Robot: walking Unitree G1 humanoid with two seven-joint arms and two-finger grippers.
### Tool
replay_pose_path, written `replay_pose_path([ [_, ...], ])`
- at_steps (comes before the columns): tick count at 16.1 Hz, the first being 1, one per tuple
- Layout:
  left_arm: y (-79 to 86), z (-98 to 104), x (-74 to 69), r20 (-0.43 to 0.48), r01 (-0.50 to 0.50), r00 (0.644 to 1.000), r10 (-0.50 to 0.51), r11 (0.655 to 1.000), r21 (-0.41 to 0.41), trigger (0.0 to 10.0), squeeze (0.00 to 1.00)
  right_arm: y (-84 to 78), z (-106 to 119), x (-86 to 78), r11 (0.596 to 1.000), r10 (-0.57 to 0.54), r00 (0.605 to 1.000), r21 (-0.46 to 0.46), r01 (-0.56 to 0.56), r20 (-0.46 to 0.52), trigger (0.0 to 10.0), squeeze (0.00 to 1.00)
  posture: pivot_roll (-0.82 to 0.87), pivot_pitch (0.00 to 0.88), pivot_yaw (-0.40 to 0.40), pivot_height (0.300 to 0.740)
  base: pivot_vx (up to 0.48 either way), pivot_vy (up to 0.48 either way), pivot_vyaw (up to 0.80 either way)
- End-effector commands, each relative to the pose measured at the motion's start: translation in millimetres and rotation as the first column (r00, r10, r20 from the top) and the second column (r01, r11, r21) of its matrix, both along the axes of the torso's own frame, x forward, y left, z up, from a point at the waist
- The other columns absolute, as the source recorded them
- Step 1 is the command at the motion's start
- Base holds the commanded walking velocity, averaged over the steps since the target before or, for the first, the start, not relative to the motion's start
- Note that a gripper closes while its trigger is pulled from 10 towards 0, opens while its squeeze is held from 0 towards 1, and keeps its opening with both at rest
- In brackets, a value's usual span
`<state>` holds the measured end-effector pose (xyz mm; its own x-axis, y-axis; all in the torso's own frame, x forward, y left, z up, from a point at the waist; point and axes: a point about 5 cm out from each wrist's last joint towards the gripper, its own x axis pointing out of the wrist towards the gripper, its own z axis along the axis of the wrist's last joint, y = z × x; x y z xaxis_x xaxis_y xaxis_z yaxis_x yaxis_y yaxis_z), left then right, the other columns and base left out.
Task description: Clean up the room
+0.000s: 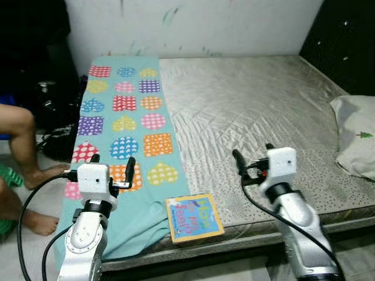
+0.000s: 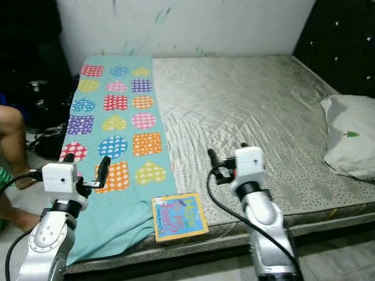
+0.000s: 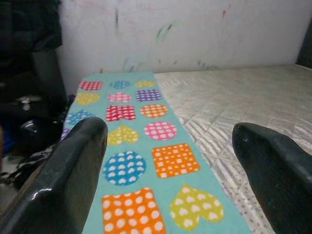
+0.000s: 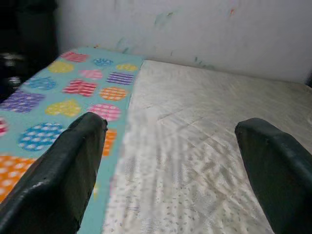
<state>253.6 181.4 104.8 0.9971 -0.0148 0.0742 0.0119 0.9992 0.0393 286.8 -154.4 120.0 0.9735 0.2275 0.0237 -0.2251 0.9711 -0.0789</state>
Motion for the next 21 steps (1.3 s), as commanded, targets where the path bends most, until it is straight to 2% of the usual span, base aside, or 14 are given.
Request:
replay_pose_path([
  [1,3.4,-2.2,-1.1,-0.016,-0.006,1.000,0.006,1.000,0.001,10.0,0.00,0.3,5.3,1.2,1.000,0.002,1.000,-0.004,-0.002,0.024,10.0,0.00,-0.06,0.068,-0.070,0.740,0.000,0.000,0.00],
  [5,2.5,-1.7,-1.1,-0.016,-0.005,1.000,0.005,1.000,0.000,10.0,0.00,1.1,6.1,1.4,1.000,0.008,1.000,-0.006,-0.008,0.028,10.0,0.00,-0.06,0.073,-0.072,0.740,0.000,0.000,0.23],
  [11,1.4,-1.0,-0.7,-0.015,-0.005,1.000,0.005,1.000,0.001,10.0,0.00,2.6,6.5,2.3,1.000,0.014,1.000,-0.004,-0.014,0.028,10.0,0.00,-0.06,0.074,-0.074,0.740,0.000,0.000,0.71],
  [15,2.2,-0.7,0.2,-0.011,-0.019,1.000,0.019,1.000,-0.003,10.0,0.00,4.3,5.3,4.0,1.000,0.020,1.000,-0.002,-0.020,0.021,10.0,0.00,-0.05,0.067,-0.098,0.740,0.000,0.000,0.00],
  [17,3.3,4.6,-0.5,0.012,-0.077,0.997,0.078,0.996,-0.052,10.0,0.00,11.1,8.8,10.7,0.999,0.055,0.998,-0.004,-0.054,0.027,10.0,0.00,-0.03,0.060,-0.135,0.740,0.000,0.000,0.00],
  [21,2.6,6.3,0.0,0.027,-0.092,0.995,0.093,0.995,-0.049,10.0,0.00,18.0,15.3,19.7,0.998,0.064,0.997,0.006,-0.064,0.052,10.0,0.00,-0.04,0.050,-0.129,0.740,0.000,0.000,0.00],
])
